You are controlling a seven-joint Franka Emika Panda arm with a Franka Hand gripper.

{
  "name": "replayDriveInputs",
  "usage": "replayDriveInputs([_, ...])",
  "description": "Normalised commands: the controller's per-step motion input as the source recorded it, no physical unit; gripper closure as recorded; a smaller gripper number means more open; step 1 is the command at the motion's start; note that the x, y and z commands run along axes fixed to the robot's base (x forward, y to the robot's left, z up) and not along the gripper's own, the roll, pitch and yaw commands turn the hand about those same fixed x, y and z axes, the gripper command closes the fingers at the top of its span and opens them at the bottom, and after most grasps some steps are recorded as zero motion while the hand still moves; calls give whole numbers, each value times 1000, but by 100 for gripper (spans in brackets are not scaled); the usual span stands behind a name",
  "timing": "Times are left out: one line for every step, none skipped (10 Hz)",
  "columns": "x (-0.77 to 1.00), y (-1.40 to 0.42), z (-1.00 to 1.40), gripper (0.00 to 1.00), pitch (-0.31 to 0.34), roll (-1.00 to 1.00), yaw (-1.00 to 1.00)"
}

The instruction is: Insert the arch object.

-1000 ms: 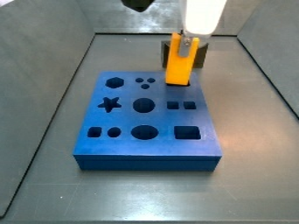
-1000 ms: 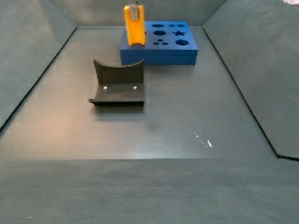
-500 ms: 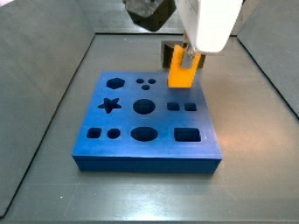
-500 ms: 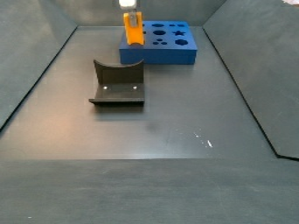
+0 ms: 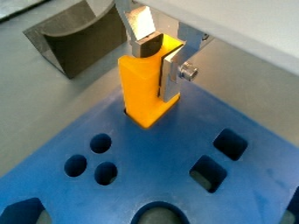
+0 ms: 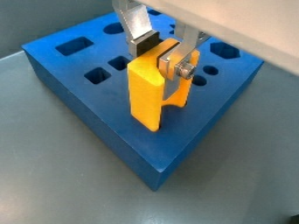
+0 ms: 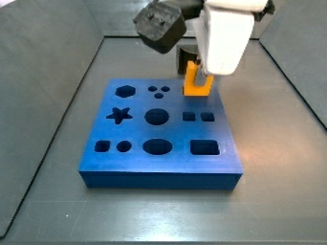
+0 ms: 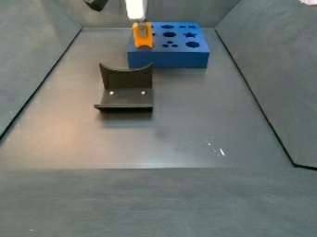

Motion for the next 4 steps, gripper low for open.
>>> replayDriveInputs([0,0,-314,100,0,70,-31])
replayDriveInputs([0,0,-163,100,0,0,-43])
replayDriveInputs([0,0,-46,100,-49,-7,0])
replayDriveInputs([0,0,0,100,0,0,0])
